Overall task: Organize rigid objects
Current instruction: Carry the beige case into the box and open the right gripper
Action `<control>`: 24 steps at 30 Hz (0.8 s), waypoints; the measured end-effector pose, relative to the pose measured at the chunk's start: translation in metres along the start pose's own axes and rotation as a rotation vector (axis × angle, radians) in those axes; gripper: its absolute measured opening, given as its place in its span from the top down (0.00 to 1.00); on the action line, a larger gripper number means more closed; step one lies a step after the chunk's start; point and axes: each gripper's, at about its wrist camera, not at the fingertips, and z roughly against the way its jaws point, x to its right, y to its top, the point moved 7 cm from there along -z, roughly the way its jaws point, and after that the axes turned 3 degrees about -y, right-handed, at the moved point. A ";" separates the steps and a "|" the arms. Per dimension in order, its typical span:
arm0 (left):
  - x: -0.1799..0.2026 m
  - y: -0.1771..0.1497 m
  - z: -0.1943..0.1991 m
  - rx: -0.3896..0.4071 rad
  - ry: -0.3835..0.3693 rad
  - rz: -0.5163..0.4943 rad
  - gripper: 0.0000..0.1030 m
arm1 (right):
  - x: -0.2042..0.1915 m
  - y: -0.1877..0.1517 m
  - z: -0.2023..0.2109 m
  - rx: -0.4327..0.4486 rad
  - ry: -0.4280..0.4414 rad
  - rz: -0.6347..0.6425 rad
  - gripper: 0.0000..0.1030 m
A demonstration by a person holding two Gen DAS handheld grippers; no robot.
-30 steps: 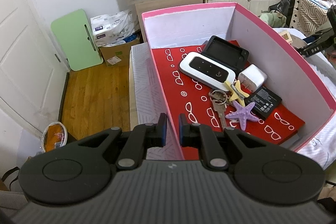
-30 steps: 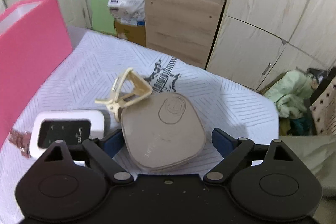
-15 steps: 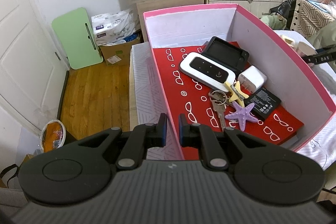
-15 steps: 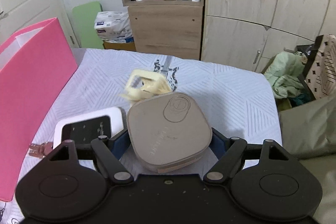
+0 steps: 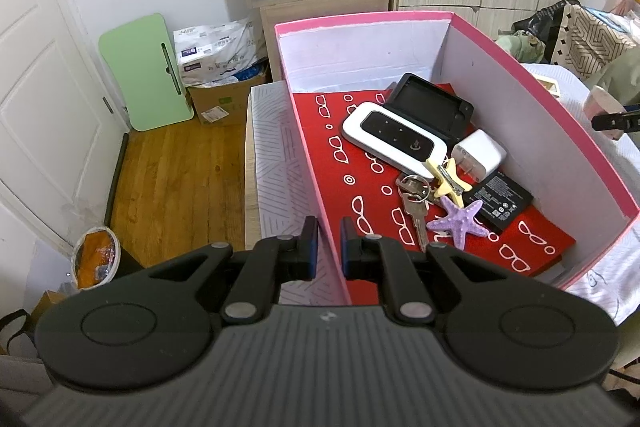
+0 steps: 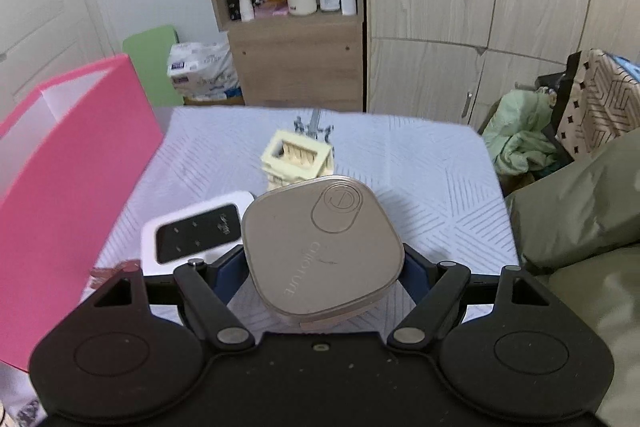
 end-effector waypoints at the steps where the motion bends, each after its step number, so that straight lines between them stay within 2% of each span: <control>1: -0.001 0.000 0.000 0.001 -0.002 0.004 0.90 | -0.002 0.002 0.004 0.006 0.001 -0.003 0.20; 7: -0.002 0.000 0.001 0.003 -0.008 0.008 0.90 | -0.021 0.016 0.035 0.048 0.054 -0.011 0.20; 12: -0.001 0.000 0.001 0.001 -0.002 0.003 0.90 | -0.059 0.040 0.070 0.090 0.174 0.032 0.20; 17: -0.001 -0.001 0.001 0.005 0.002 0.012 0.90 | -0.111 0.067 0.098 0.116 0.319 0.130 0.20; 24: 0.001 0.001 -0.001 -0.001 0.019 0.011 0.91 | -0.180 0.081 0.083 0.050 0.484 0.233 0.20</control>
